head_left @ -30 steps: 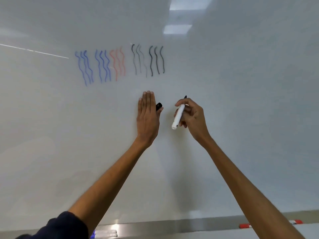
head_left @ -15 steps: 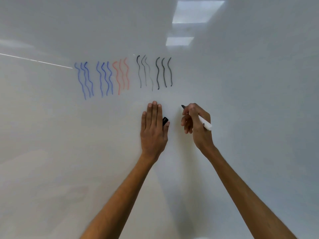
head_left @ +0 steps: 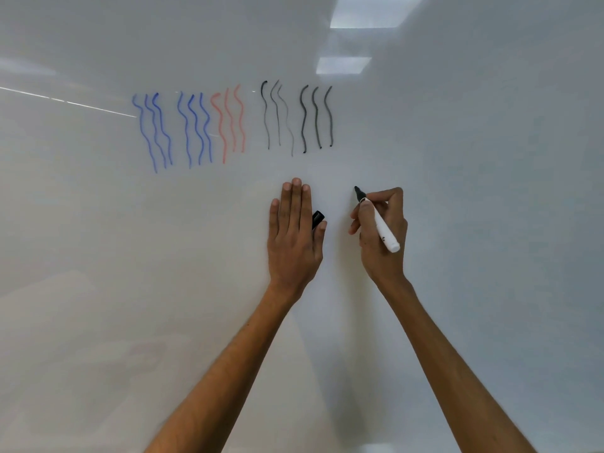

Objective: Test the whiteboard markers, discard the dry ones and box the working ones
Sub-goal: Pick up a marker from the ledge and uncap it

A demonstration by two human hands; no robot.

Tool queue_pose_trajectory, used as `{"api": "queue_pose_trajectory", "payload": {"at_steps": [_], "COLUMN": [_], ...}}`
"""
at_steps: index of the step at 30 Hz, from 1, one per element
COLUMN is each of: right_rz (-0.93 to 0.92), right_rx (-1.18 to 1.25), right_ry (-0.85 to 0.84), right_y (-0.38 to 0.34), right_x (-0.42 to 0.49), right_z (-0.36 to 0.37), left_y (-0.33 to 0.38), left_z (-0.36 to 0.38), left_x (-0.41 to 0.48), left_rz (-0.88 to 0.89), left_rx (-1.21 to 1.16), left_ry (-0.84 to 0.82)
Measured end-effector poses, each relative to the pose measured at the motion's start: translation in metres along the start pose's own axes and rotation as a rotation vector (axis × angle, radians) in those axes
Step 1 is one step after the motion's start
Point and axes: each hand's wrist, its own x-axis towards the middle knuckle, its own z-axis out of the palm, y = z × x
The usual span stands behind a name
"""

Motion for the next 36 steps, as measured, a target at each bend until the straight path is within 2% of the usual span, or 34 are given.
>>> {"api": "queue_pose_trajectory", "payload": {"at_steps": [4,15,20,26,36], "right_rz": [-0.015,0.057,0.035,0.072,0.02], "right_rx": [-0.066,-0.091,-0.201,-0.163,-0.064], "right_ry": [-0.034,0.033,0.019,0.019,0.199], "right_y": [0.008,0.025,0.035,0.026,-0.008], "right_x": [-0.01,-0.049,-0.064,-0.068,-0.008], "right_z": [-0.005,-0.013,-0.013,-0.021,-0.026], "left_y": [0.0,0.0,0.0,-0.001,0.0], "left_z": [0.001,0.0,0.001,0.0,0.001], "left_x": [0.0,0.0,-0.001,-0.002,-0.003], "left_rz": [0.003,0.004,0.002,0.007,0.002], "left_rx": [-0.005,-0.001,0.002,0.003,-0.021], "left_ry": [0.011,-0.001,-0.005,-0.009,-0.011]}}
